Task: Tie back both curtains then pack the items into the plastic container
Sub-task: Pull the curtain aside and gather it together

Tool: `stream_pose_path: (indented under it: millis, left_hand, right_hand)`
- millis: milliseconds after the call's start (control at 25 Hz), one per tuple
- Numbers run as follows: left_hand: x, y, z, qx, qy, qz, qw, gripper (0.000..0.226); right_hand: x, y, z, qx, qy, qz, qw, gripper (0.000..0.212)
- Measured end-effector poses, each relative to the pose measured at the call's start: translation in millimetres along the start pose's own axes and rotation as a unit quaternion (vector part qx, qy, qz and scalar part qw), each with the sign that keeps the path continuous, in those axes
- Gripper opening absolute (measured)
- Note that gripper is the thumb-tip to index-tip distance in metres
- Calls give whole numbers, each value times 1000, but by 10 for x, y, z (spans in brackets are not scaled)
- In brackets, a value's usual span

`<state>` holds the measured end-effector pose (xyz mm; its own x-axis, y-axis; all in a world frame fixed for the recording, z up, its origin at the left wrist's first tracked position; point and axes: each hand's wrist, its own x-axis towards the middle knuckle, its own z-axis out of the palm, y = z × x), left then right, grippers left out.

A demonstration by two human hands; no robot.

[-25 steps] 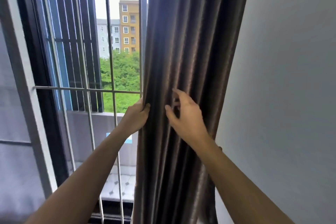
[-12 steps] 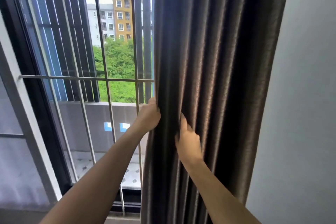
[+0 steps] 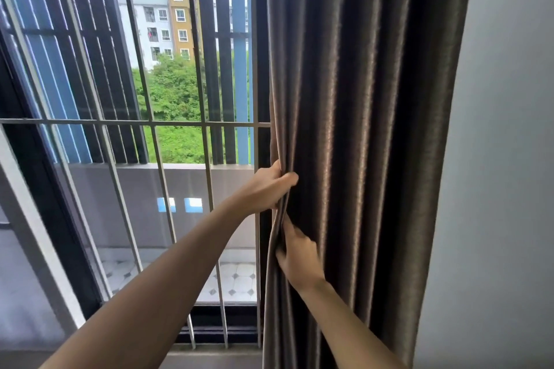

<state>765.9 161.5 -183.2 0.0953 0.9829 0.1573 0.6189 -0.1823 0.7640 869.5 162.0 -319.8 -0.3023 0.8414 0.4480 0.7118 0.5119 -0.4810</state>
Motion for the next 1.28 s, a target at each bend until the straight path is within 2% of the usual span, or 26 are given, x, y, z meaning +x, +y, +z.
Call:
stream_pose_path:
  millis: [120,160,200,280,320,360,480,560,640,800,920,1080,1280]
  left_hand:
    - [92,-17,56,108,17,39,993,47]
    - [114,-9,73,126,24,35,991,44]
    - [134,-4,78,129,27,25,991,40]
    - [148,0,73,126,16,9,992,37]
    - [146,4,79,131,11,13,991,37]
    - [147,9,89,140,12,25,990,37]
    - [140,-22,98,179,35,48,982,41]
    - [125,-76,77,200,55,36,978,44]
    - [95,-109,45,233,87,23,968,44]
    - [68,-174,50,269,158,4,950,31]
    - [48,-305,39,237,167,30,957,39]
    - [43,-439,16,100,92,120,984,50]
    - [57,-424,-2,39,100,127,986,46]
  right_hand:
    - [-90,36,-91,59,-18,-19,998,67]
    - [-116,45,-144,64,31,-42,997,62]
    - [-113,59,-193,61,119,-68,989,56]
    - [-33,33,-324,62,309,-85,945,49]
    - [32,-10,-408,73,353,-67,930,51]
    - [113,-45,-492,83,359,-40,929,56]
    - [253,-88,-600,120,243,38,962,67]
    - [184,-47,-508,79,197,42,976,64]
    - [84,-4,-387,54,183,40,981,61]
    - [93,10,-194,41,206,32,977,59]
    - [89,-19,-71,25,204,19,979,57]
    - [24,-55,70,36,175,14,984,58]
    - [-5,-100,207,62,152,-14,986,61]
